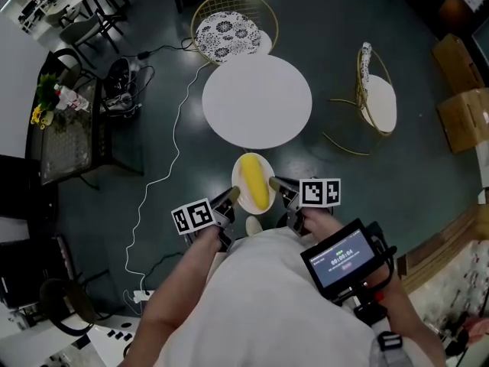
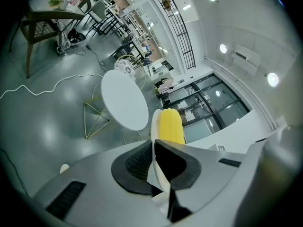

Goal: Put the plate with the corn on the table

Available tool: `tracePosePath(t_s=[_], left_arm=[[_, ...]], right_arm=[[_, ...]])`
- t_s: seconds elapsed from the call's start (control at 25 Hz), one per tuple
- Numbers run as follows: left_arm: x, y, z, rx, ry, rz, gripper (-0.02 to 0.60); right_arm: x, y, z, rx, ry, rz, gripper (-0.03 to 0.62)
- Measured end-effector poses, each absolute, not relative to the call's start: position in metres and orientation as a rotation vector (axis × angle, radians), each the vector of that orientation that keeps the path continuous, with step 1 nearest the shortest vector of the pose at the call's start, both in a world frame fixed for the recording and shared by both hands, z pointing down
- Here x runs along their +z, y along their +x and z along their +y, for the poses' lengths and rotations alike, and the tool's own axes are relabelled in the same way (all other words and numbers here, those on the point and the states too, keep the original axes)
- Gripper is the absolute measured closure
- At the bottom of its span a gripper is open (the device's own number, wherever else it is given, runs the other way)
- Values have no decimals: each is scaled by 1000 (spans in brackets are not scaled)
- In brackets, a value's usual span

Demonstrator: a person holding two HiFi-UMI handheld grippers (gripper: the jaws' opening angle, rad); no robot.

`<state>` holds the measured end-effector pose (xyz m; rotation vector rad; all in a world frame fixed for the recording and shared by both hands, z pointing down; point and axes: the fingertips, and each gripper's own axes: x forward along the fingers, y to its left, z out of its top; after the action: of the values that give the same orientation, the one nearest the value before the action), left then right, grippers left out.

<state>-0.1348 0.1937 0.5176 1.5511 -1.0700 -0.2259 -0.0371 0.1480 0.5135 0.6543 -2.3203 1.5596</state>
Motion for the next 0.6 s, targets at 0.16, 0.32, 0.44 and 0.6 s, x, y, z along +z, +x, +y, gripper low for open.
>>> tracePosePath(t_s=[0.16, 0.32, 0.44, 0.6], left_arm=[[521, -142, 189, -238, 1529, -1081, 555], [526, -145, 176, -247, 1509, -1108, 555], [531, -147, 161, -259, 1482, -1123, 555], [531, -147, 137, -253, 1482, -1139, 555]], right_arm=[[516, -45, 141, 1563, 622, -2312, 562], [522, -49, 127, 1575, 599, -2301, 562], [526, -52, 108, 1571, 574, -2299, 562], [527, -52, 83, 1556, 537, -2300, 562]])
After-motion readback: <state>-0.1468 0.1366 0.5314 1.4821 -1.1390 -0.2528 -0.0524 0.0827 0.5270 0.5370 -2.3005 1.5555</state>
